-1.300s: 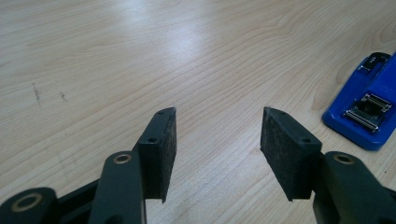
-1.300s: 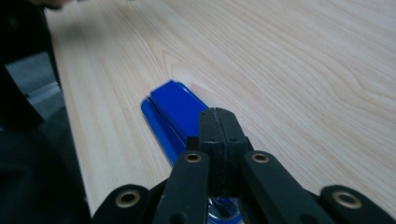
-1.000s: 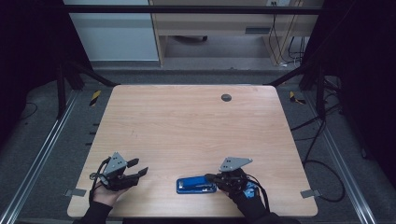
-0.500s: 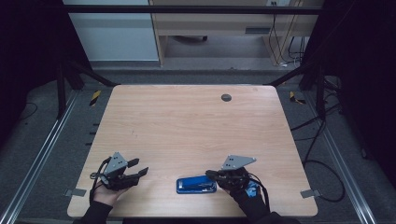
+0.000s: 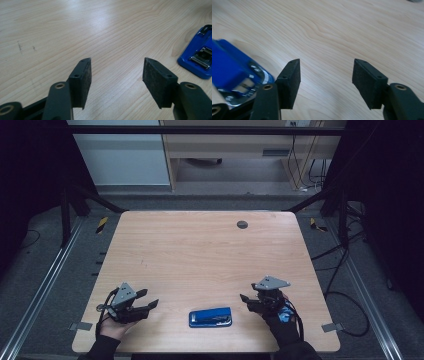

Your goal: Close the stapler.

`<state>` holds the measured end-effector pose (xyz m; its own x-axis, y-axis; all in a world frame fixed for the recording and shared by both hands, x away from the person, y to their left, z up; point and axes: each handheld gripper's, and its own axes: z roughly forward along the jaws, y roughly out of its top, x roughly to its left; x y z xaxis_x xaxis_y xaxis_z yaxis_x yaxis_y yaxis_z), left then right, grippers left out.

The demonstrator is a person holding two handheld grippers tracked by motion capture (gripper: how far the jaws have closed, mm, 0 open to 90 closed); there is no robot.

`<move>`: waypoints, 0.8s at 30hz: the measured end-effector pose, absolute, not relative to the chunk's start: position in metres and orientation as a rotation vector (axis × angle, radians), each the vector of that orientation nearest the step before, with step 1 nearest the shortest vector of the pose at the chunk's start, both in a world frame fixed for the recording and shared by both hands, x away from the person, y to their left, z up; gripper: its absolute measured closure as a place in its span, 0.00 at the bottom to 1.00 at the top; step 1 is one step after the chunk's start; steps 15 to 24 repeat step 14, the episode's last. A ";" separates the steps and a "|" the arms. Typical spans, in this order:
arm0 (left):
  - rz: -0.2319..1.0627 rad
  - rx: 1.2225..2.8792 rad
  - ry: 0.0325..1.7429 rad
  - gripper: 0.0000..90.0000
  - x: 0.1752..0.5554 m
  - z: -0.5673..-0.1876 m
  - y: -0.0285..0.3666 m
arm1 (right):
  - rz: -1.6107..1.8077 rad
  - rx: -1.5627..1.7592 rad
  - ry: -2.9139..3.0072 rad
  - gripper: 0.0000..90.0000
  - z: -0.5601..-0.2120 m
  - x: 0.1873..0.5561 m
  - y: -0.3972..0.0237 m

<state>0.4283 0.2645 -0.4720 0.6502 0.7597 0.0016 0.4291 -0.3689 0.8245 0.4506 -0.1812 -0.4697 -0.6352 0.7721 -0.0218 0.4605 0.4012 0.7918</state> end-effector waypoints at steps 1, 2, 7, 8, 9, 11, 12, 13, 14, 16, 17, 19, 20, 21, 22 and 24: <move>0.489 2.014 0.934 0.42 0.429 -0.473 0.265 | 1.088 1.075 2.274 0.41 -0.471 0.453 -0.184; 0.488 2.018 0.937 0.41 0.430 -0.473 0.265 | 1.076 1.095 2.274 0.40 -0.472 0.455 -0.186; 0.493 2.016 0.975 0.37 0.433 -0.476 0.270 | 1.040 1.166 2.257 0.35 -0.477 0.463 -0.203; 0.499 2.018 0.979 0.36 0.434 -0.476 0.271 | 1.034 1.184 2.255 0.35 -0.478 0.464 -0.206; 0.508 2.020 0.986 0.36 0.435 -0.477 0.272 | 1.026 1.196 2.249 0.34 -0.478 0.466 -0.210; 0.517 2.018 1.003 0.34 0.437 -0.478 0.273 | 1.021 1.225 2.231 0.33 -0.479 0.468 -0.218; 0.521 2.018 1.011 0.33 0.439 -0.478 0.274 | 1.021 1.245 2.218 0.33 -0.479 0.469 -0.221; 0.527 2.016 1.022 0.33 0.440 -0.479 0.275 | 1.022 1.251 2.213 0.33 -0.479 0.469 -0.225; 0.527 2.016 1.022 0.32 0.440 -0.479 0.275 | 1.022 1.270 2.204 0.32 -0.479 0.469 -0.228; 0.527 2.016 1.022 0.32 0.440 -0.479 0.275 | 1.022 1.270 2.204 0.32 -0.479 0.469 -0.228; 0.527 2.016 1.022 0.32 0.440 -0.479 0.275 | 1.022 1.270 2.204 0.32 -0.479 0.469 -0.228; 0.527 2.016 1.022 0.32 0.440 -0.479 0.275 | 1.022 1.270 2.204 0.32 -0.479 0.469 -0.228; 0.527 2.016 1.022 0.32 0.440 -0.479 0.275 | 1.022 1.270 2.204 0.32 -0.479 0.469 -0.228; 0.527 2.016 1.022 0.32 0.440 -0.479 0.275 | 1.022 1.270 2.204 0.32 -0.479 0.469 -0.228; 0.527 2.016 1.022 0.32 0.440 -0.479 0.275 | 1.022 1.270 2.204 0.32 -0.479 0.469 -0.228; 0.527 2.016 1.022 0.32 0.440 -0.479 0.275 | 1.022 1.270 2.204 0.32 -0.479 0.469 -0.228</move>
